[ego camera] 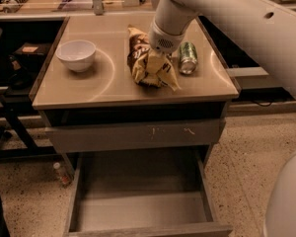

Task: Place brown chip bag into middle drawer

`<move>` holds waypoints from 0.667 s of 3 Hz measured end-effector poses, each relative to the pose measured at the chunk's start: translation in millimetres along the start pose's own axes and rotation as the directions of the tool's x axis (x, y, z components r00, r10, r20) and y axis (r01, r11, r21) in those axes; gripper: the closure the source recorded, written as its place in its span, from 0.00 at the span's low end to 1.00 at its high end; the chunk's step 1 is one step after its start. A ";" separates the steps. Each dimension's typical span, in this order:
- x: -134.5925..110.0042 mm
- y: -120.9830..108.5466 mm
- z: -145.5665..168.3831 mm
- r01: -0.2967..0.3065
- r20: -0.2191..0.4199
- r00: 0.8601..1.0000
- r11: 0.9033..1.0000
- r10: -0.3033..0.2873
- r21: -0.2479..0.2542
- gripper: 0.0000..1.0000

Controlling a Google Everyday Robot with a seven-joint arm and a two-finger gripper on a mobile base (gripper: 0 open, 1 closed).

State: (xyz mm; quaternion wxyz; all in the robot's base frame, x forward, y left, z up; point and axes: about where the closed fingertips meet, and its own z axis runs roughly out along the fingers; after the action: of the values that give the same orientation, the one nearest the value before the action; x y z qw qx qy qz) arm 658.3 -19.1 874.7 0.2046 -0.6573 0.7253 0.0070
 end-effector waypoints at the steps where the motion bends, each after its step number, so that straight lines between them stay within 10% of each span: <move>1: -0.1 14.7 -18.7 -0.018 0.000 1.000 1.000 0.018 0.007 1.00; 2: 3.0 31.7 -34.7 -0.038 -0.002 0.999 0.999 0.038 -0.003 1.00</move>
Offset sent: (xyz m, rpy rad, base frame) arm -0.0679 -0.0172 0.0371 0.0162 0.0317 -0.0599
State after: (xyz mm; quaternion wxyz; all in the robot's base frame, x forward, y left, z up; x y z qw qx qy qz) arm 617.9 -27.4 897.4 0.2027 -0.6436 0.7379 0.0111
